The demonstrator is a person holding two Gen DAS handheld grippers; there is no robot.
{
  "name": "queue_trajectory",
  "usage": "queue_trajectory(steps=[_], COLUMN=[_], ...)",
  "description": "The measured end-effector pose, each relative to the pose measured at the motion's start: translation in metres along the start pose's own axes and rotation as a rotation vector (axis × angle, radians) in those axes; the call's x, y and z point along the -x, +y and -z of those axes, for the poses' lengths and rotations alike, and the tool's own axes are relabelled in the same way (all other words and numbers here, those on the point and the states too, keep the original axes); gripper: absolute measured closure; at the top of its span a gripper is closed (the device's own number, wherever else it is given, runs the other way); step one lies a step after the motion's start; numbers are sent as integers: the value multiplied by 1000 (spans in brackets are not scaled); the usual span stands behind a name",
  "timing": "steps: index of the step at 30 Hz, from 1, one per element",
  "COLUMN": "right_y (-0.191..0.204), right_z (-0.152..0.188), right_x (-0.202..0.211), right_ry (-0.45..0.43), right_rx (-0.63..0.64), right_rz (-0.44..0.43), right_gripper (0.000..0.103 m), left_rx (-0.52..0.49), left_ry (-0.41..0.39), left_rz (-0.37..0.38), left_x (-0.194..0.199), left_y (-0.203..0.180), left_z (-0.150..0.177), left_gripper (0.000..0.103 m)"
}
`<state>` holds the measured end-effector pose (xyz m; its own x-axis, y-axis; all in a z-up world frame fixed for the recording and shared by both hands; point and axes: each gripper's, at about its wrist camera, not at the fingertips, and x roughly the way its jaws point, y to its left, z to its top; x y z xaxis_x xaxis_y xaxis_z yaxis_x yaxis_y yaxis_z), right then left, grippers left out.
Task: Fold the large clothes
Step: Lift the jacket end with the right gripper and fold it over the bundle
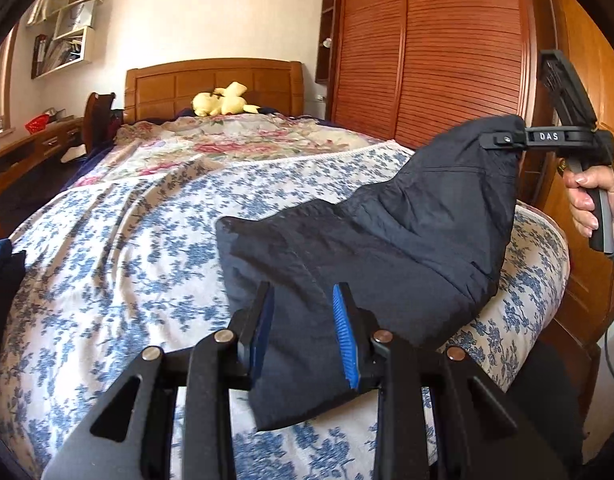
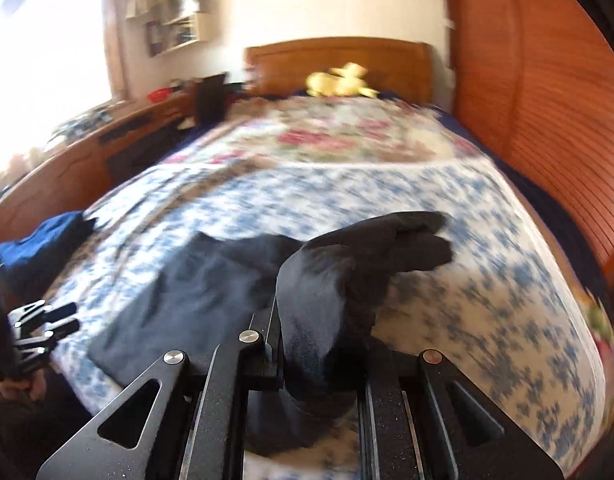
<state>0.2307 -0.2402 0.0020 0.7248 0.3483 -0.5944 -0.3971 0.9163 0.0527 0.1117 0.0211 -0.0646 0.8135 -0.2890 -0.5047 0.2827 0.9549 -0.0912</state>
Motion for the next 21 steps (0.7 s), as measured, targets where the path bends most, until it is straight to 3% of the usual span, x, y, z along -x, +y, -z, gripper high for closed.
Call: queue_trajectory(steps=[5,10,13,15,17,21], right_y=[79,143,166,174,176,170], right_z=[-18,-11,3,12,15,9], right_x=[-24,-51,-76,-87,-88,-70], right_ry=[-11,26,104,142,140,89], right_rx=[104,157,160,167,158,163], right_rz=[-131,-256,-257,-261,-296,-260], right_gripper=[94,93,86,76,52,49], left_rx=[17,32,53,57,57,56], left_ry=[-18,-28,-25,-27,-30,-32], left_rz=[-35,-85,-96,-98,-98,-93], left_x=[17,31,35,37,39,38], left_y=[13,28,35,37,37,36], left_z=[-1,0,0,2,2,4], left_gripper=[74,74,74,74,74,74])
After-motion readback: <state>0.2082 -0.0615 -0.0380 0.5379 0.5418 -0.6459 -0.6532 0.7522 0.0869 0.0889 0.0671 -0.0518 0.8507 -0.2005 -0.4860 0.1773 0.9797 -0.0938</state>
